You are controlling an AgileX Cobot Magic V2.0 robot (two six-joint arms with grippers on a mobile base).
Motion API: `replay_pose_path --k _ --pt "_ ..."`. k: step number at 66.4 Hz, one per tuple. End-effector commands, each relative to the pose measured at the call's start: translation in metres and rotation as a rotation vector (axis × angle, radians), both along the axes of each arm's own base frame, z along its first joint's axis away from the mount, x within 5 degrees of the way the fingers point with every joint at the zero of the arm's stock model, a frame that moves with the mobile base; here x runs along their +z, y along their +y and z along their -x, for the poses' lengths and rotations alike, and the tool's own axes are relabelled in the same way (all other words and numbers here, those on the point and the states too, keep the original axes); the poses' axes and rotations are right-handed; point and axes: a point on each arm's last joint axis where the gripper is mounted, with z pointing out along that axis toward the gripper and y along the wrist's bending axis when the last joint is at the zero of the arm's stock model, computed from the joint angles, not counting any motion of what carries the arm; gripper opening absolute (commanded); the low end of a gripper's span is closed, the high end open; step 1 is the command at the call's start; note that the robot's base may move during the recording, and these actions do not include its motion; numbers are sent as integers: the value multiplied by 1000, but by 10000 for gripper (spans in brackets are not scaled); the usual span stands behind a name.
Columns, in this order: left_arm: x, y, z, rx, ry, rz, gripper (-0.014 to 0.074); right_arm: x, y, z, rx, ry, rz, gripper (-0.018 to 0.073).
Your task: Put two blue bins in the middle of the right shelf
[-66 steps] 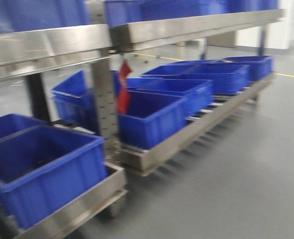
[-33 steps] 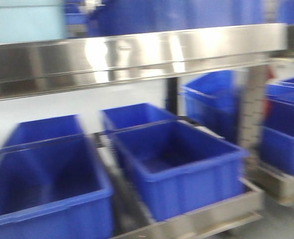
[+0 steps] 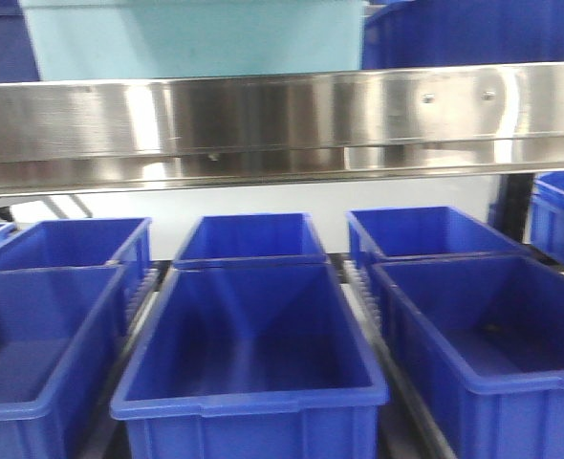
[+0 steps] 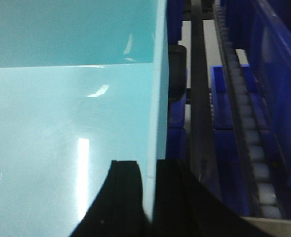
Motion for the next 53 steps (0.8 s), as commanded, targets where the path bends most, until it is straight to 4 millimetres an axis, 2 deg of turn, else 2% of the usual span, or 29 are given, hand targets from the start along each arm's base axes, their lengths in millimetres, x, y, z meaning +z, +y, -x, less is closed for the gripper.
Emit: replay_pose_path --k 1,53 --pt "9 1 3 -12 -52 -9 -111 11 -2 4 6 -75 2 -166" --pt "9 1 3 -12 -52 -9 -111 11 -2 4 6 -75 2 -166"
